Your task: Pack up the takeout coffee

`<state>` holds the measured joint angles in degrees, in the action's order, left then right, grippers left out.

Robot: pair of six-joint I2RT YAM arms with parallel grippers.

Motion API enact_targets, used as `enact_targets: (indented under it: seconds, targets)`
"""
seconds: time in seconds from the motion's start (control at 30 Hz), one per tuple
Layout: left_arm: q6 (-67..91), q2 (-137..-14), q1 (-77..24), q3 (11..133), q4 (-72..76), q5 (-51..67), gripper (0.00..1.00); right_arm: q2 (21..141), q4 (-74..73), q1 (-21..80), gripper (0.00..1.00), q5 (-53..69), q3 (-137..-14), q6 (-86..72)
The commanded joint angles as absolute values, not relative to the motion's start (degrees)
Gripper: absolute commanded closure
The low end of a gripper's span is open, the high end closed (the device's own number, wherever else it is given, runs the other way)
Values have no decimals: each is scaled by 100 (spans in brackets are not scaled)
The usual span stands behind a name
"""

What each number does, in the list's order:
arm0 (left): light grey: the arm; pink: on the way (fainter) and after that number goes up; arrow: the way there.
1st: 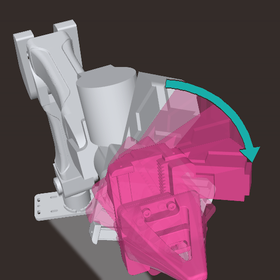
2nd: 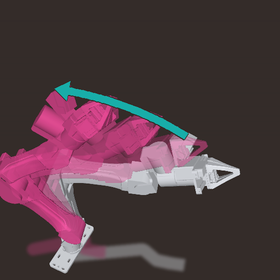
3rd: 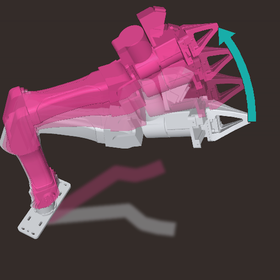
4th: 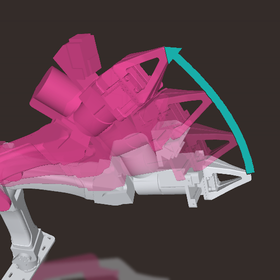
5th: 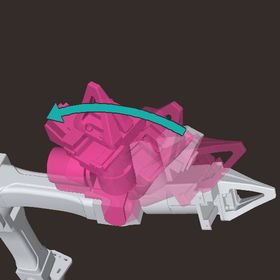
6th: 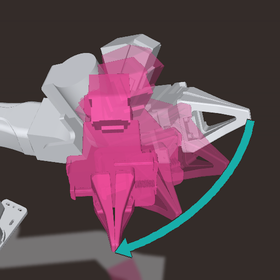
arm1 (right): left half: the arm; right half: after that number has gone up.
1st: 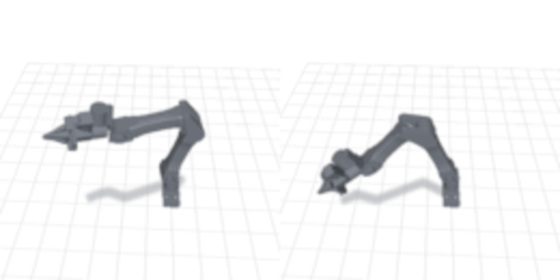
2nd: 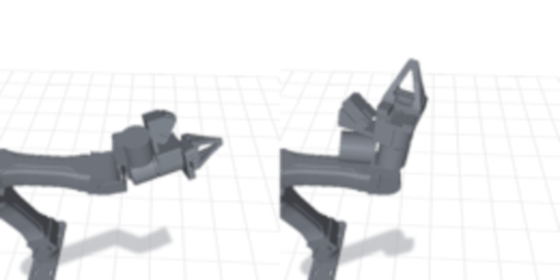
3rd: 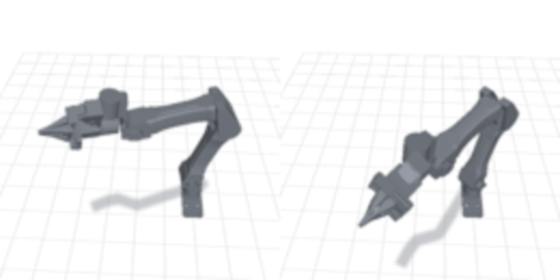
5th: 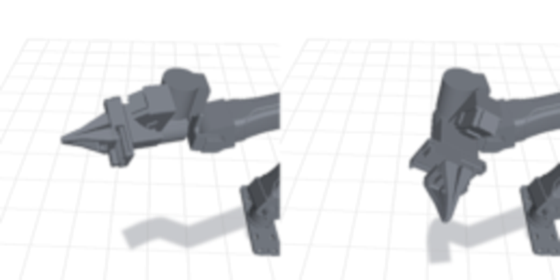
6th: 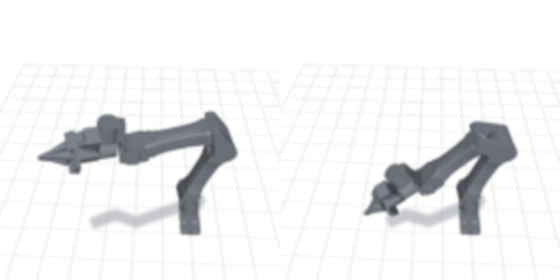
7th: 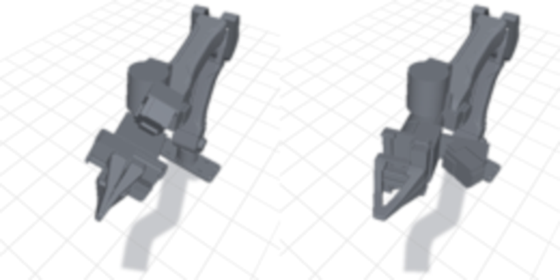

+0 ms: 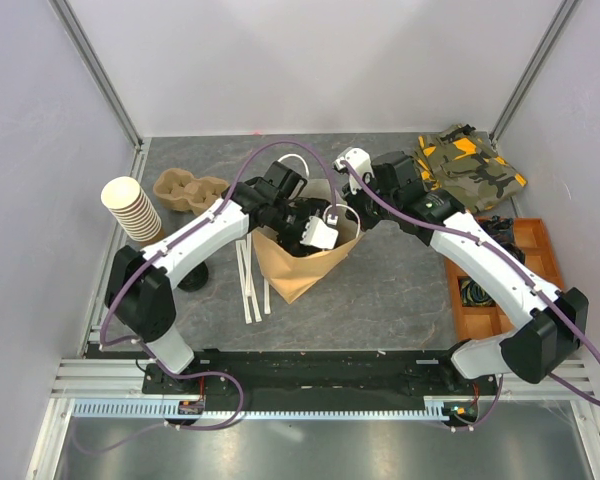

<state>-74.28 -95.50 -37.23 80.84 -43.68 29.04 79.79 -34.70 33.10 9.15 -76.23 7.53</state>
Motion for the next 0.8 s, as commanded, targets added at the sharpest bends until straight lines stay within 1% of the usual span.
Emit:
enact_targets:
  seconds: [0.0, 0.5, 0.77]
  targets:
    - [-7638, -9247, -3718, 8174, -4316, 2997, 0, 8112, -3516, 3305, 100, 888, -7787, 826]
    - [-8024, -8789, -3700, 8042, -4324, 3234, 0, 8174, -3480, 3296, 100, 817, -7831, 958]
    - [-8191, -8719, -3700, 8209, -4676, 3366, 0, 8183, -3454, 3278, 100, 774, -7849, 1028]
